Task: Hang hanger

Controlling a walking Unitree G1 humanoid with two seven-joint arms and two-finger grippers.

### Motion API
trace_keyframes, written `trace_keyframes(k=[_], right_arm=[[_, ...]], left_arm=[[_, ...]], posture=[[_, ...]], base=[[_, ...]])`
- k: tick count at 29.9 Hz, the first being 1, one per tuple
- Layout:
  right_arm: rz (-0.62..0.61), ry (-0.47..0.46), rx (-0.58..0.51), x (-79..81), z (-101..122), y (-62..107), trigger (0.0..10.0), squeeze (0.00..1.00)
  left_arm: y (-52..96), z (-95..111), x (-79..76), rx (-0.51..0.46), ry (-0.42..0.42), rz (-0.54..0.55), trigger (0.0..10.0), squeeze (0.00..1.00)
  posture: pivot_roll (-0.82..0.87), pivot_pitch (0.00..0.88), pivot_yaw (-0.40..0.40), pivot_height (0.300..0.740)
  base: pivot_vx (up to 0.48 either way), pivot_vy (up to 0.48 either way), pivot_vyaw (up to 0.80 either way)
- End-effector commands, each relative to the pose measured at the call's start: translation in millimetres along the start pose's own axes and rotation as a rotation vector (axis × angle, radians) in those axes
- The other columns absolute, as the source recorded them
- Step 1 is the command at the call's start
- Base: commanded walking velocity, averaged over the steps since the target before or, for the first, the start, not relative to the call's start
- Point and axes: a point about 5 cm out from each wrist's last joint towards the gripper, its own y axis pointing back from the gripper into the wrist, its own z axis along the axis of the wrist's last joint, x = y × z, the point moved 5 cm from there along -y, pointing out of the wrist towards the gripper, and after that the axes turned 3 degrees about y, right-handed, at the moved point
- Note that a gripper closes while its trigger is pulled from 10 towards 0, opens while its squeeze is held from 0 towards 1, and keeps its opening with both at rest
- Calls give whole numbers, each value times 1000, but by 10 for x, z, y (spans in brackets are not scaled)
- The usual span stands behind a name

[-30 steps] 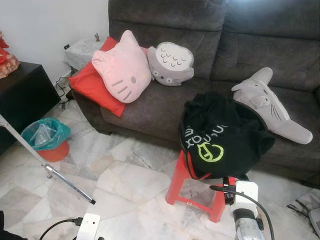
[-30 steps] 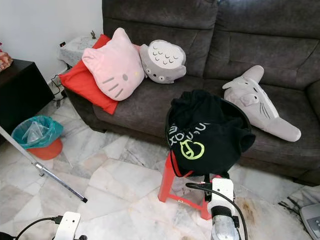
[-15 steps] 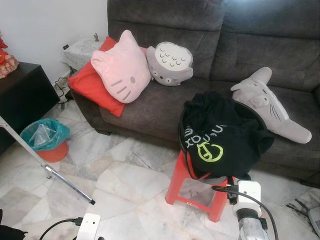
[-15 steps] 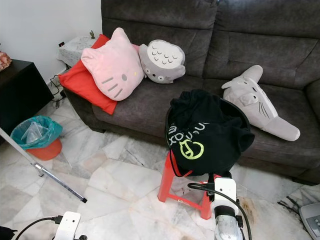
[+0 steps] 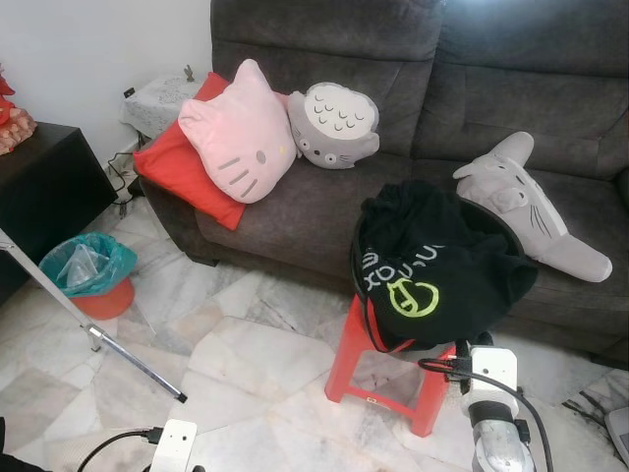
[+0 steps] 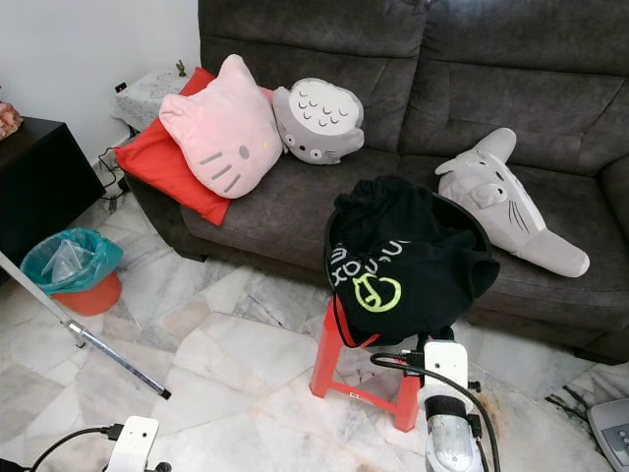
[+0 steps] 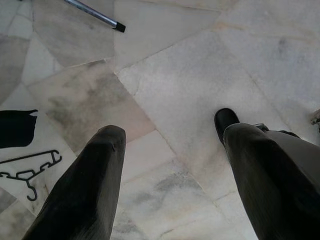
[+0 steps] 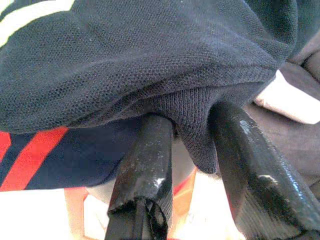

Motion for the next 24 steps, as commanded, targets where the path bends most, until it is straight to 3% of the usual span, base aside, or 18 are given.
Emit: trace_keyframes(k=[1, 10, 16, 24], right_arm=[[7, 8, -27, 16, 83, -36, 0, 0], [35, 41, -150, -10, 418, -118, 0, 0], [36, 70, -318, -141, 980, -299, 0, 0], [66, 65, -408, -204, 1430, -518, 0, 0]], left_arm=[[4, -16, 39, 3, 4, 16, 10000, 0], [4, -17, 35, 3, 5, 15, 10000, 0], [4, -18, 30, 4, 8, 11, 10000, 0], [4, -21, 21, 5, 12, 5, 10000, 0]], posture=[[-86, 0, 33, 736], [-85, 0, 33, 736], [-88, 0, 33, 736], [-89, 0, 32, 736]], base=[[0, 0, 0], [0, 0, 0], [0, 0, 0], [0, 0, 0]])
